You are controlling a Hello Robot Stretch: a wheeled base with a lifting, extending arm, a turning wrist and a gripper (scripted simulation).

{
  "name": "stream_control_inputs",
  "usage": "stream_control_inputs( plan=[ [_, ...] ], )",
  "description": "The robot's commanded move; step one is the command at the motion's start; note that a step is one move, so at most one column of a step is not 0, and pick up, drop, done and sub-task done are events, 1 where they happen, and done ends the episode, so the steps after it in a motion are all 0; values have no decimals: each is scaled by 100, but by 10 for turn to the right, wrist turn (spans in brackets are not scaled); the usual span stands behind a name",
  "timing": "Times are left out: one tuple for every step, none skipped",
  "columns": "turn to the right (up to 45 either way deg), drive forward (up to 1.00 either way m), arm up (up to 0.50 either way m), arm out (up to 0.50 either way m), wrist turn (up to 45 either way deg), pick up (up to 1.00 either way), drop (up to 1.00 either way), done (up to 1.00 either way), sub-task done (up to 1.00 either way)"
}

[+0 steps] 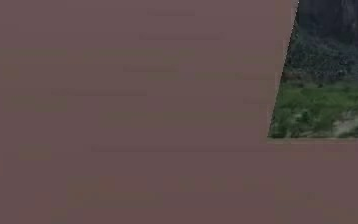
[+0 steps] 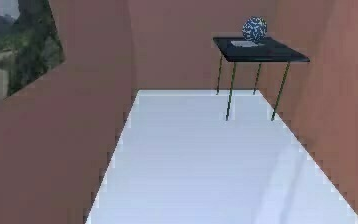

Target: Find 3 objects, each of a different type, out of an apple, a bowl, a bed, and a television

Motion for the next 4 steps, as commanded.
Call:
stream_control_inputs(
  plan=[
    [-450,0,0,0,0,0,0,0,0],
    [-390,0,0,0,0,0,0,0,0],
    [0,100,0,0,0,0,0,0,0],
    [0,15,0,0,0,0,0,0,0]
  ],
)
